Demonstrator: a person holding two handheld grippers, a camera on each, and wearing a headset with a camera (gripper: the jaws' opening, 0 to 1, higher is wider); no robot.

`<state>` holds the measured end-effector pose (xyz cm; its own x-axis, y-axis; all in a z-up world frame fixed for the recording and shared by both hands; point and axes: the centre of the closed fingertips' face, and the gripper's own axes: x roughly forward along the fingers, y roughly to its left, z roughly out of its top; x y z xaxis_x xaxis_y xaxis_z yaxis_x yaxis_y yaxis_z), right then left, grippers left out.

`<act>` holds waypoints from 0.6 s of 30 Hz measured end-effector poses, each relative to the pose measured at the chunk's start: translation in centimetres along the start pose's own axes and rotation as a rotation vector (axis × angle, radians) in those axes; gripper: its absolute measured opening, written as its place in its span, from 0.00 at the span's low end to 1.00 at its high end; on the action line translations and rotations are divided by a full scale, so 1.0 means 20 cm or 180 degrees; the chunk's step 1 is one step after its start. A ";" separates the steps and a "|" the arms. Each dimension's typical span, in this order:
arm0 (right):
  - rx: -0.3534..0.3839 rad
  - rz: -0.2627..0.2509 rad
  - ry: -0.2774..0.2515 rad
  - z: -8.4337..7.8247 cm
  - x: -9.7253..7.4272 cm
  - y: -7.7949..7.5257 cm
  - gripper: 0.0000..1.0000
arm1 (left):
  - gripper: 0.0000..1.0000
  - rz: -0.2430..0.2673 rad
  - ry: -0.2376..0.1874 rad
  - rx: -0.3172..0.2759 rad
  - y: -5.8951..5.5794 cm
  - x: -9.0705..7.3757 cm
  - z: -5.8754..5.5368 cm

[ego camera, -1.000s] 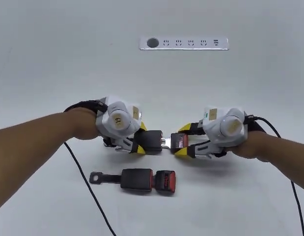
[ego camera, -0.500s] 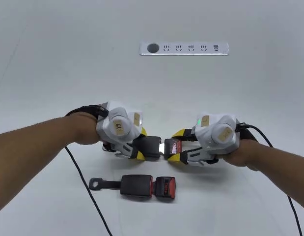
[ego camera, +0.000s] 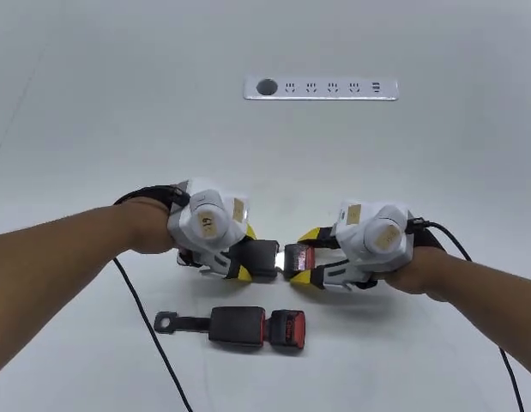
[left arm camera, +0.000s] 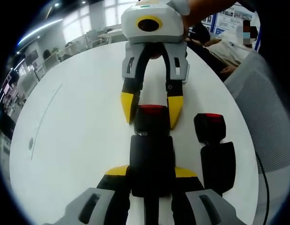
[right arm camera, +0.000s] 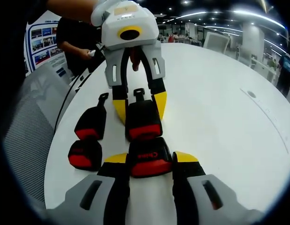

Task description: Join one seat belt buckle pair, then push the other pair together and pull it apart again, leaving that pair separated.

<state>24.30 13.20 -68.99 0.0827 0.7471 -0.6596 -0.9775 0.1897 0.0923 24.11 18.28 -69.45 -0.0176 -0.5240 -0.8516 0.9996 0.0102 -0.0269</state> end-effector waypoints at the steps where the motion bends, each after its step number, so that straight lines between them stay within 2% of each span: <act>1: 0.0001 -0.0002 0.0002 0.00 0.00 0.00 0.34 | 0.34 -0.0001 0.0002 0.0002 0.00 0.00 0.00; 18: -0.0002 -0.0018 0.0016 0.00 0.01 -0.01 0.34 | 0.34 0.0001 0.0005 0.0004 0.00 0.00 0.01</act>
<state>24.42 13.34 -69.20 0.0873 0.7429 -0.6637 -0.9771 0.1936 0.0882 24.13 18.14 -69.25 -0.0174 -0.5227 -0.8524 0.9996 0.0092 -0.0261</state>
